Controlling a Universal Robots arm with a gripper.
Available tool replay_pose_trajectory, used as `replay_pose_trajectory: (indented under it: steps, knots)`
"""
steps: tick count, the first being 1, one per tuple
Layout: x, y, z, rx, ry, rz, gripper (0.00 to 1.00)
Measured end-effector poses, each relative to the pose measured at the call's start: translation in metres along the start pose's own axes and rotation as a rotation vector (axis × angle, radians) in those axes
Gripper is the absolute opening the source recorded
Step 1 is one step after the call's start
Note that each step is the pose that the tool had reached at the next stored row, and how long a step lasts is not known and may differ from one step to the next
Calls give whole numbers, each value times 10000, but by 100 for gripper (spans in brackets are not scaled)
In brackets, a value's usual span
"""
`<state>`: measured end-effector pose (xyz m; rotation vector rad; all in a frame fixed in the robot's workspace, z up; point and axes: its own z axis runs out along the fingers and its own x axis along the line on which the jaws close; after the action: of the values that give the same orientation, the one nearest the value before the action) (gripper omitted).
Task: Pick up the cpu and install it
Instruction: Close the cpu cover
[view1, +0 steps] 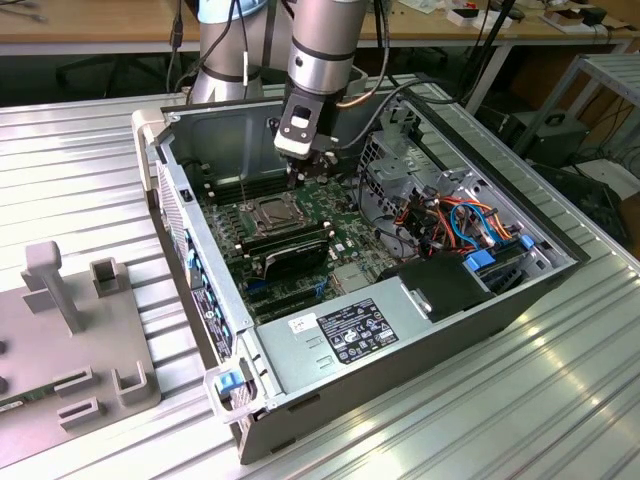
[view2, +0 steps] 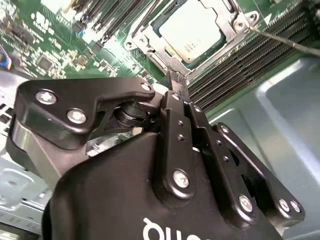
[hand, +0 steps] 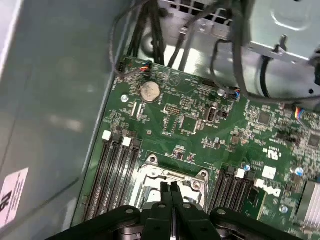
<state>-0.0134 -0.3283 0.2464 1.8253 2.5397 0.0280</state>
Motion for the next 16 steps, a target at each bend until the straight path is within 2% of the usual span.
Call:
replay_pose_trajectory:
  steps: [3, 11, 15, 16]
  knots:
    - [0, 0, 16, 0, 19, -877, 11]
    - [0, -1, 46, -2, 52, -2332, 11]
    - [0, -1, 66, -3, 70, -3149, 11]
    - [0, -2, 74, -3, 78, -3470, 11]
